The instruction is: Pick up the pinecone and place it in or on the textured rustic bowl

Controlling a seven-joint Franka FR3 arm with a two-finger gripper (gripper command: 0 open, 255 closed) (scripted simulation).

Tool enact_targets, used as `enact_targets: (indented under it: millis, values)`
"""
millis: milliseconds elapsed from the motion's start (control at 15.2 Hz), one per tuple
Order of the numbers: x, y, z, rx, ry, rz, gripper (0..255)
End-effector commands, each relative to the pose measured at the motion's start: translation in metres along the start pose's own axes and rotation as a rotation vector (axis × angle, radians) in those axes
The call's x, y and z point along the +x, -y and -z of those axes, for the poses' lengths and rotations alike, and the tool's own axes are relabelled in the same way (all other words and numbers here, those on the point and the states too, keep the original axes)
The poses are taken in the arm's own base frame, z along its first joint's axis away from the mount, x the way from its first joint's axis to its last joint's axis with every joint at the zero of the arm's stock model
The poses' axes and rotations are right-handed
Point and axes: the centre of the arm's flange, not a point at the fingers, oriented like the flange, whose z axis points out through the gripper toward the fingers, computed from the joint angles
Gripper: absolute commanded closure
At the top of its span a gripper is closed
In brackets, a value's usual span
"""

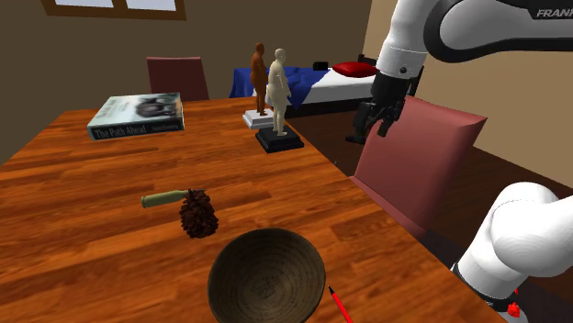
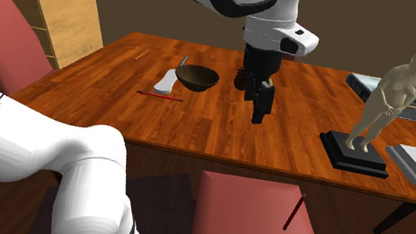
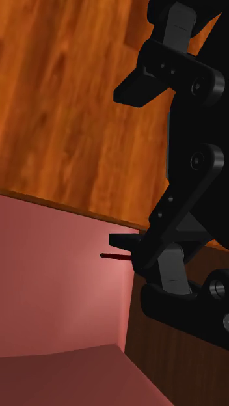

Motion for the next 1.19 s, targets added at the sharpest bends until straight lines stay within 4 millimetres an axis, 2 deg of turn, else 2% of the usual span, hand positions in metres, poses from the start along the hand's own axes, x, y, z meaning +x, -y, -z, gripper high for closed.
enact_targets:
  millis: [0,1122]
  values:
    - [0.0,0.027,-0.003,-0.006,-0.009,-0.004,0]
    - [0.014,0.257,-0.037,-0.066,-0.082,-0.032,0]
